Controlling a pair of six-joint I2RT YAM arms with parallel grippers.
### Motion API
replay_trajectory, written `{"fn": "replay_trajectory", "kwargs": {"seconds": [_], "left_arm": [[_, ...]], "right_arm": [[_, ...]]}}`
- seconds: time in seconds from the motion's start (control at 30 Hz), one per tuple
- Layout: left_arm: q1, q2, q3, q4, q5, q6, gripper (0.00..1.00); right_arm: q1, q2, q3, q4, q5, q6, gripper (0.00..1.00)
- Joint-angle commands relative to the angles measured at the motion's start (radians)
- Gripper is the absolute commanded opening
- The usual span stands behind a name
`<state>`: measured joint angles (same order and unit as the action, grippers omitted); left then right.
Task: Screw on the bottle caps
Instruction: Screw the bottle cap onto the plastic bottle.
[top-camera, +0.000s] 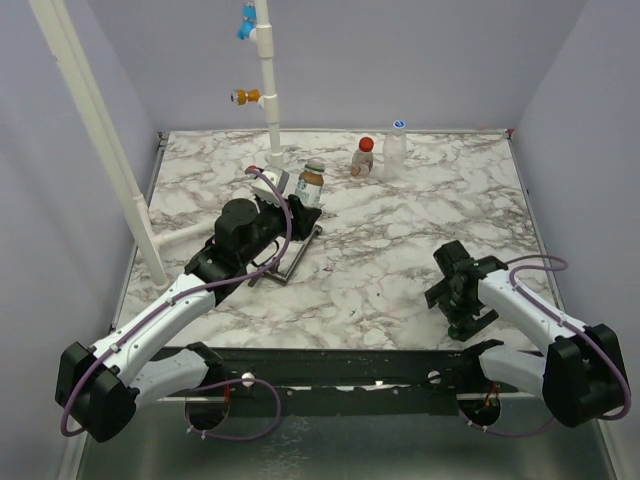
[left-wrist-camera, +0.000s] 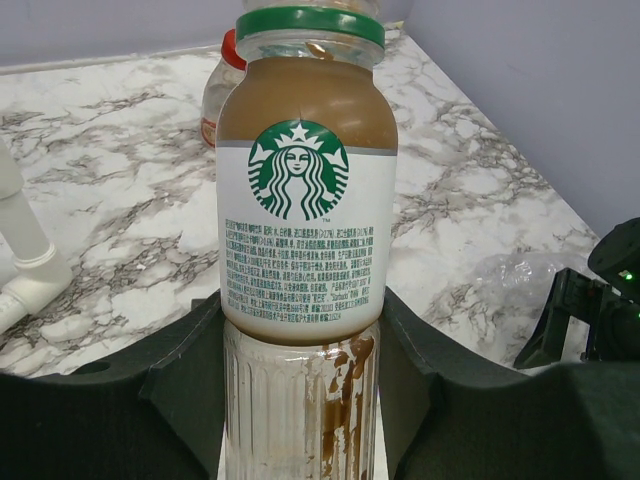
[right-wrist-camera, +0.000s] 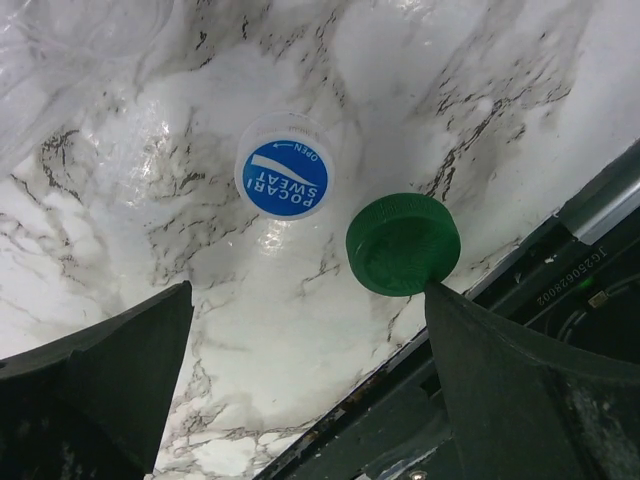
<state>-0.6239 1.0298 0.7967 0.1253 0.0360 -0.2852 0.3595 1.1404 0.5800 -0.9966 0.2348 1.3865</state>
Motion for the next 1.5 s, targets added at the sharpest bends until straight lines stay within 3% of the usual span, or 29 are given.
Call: {"fn": "replay_trajectory", "kwargs": {"seconds": [0.0, 0.2, 0.43, 0.67, 0.87, 1.07, 1.47], "left_arm": [[-0.002, -0.029, 0.000, -0.002, -0.028, 0.022, 0.22], [-0.002, -0.026, 0.006, -0.004, -0.028, 0.021, 0.22], [-0.002, -0.027, 0.007, -0.007, -0.028, 0.020, 0.22], [-0.002, -0.020, 0.007, -0.007, -0.028, 0.018, 0.22], [0.000, -0.023, 0.006, -0.008, -0.028, 0.017, 0.22], [0.000, -0.027, 0.007, -0.009, -0.028, 0.017, 0.22], [-0.001, -0.005, 0.015, -0.006, -0.018, 0.012, 0.22]], "right_arm": [[-0.066, -0.013, -0.052, 0.138, -0.016, -0.085, 1.00], [-0.149, 0.000, -0.048, 0.200, -0.015, -0.181, 1.00], [-0.223, 0.014, -0.055, 0.410, -0.073, -0.370, 1.00], [-0.235, 0.154, 0.004, 0.585, -0.174, -0.500, 1.00], [-0.235, 0.279, 0.098, 0.629, -0.229, -0.561, 0.99], [-0.235, 0.319, 0.175, 0.566, -0.196, -0.573, 0.97], [-0.182, 0.334, 0.198, 0.441, -0.042, -0.560, 0.64]]}}
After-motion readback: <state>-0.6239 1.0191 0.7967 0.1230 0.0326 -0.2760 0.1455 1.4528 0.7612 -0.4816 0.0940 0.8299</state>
